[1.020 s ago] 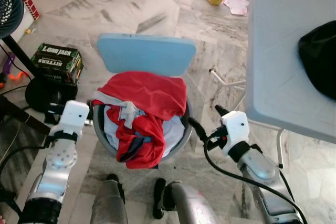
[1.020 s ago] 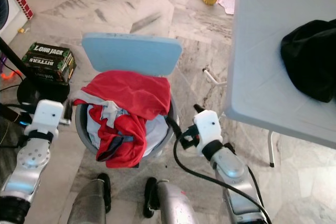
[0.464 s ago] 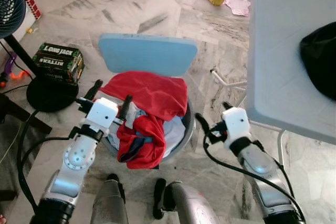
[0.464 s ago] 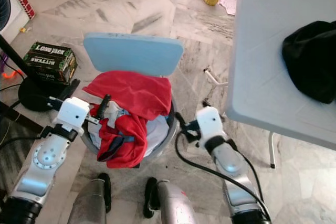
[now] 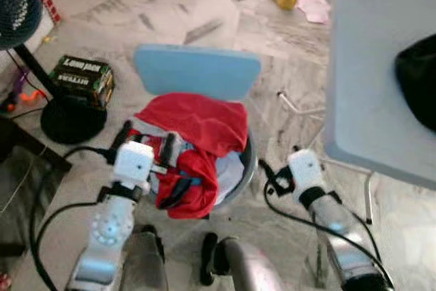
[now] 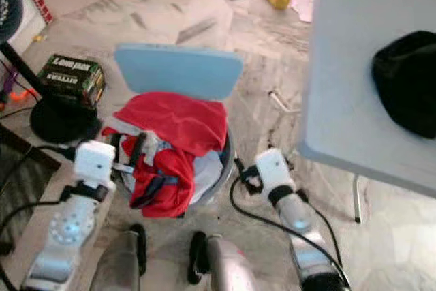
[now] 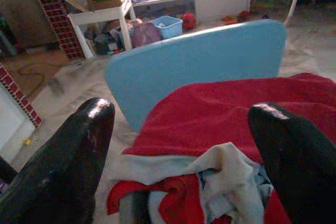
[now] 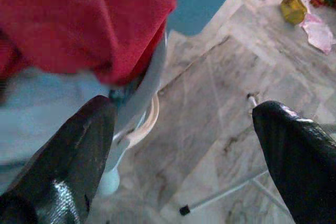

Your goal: Hang hanger

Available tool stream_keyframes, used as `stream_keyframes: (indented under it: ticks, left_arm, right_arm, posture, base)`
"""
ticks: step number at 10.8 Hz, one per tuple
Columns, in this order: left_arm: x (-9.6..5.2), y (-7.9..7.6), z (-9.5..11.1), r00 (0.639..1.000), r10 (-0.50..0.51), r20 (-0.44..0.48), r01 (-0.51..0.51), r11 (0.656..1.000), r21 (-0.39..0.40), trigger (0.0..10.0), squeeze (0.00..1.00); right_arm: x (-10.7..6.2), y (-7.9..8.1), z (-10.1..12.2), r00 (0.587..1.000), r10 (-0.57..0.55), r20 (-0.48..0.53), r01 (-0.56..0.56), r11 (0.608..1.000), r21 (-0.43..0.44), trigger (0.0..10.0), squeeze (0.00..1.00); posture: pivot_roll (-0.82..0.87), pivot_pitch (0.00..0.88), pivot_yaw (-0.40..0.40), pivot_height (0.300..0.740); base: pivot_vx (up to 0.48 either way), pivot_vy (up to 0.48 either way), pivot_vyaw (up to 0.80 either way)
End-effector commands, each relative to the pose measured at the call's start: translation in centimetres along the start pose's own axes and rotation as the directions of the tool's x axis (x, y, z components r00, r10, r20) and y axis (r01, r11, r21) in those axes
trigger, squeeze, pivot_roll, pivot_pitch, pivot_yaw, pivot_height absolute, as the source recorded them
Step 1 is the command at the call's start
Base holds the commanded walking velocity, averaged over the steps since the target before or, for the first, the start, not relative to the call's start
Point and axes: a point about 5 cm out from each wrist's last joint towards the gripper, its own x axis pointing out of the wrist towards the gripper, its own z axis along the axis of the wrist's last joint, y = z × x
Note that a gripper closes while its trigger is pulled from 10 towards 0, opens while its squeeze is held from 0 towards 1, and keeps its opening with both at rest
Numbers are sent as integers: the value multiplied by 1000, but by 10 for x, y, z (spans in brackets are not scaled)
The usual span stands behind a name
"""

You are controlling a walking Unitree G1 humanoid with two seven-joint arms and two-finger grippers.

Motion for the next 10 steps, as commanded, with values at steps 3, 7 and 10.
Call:
stream_keyframes:
  ticks: [3,7,10]
  left_arm:
    - [-16,-2,-3,998,7,-56,-7,1000,-10,10000,0]
    - [-40,0,-11,984,21,-177,-39,994,-101,10000,0]
    - [-68,-2,-10,968,6,-252,-36,993,-112,10000,0]
  right_arm:
    - [-8,-3,-32,984,47,-173,-55,998,-43,10000,0]
    - [-12,-4,-58,917,154,-368,-188,980,-59,10000,0]
    - [0,-16,-59,853,221,-472,-303,947,-104,10000,0]
  posture:
    - [51,242,-123,740]
    - [91,286,-137,740]
    - [126,376,-163,740]
  base:
    - [0,0,0]
    - [0,0,0]
    - [0,0,0]
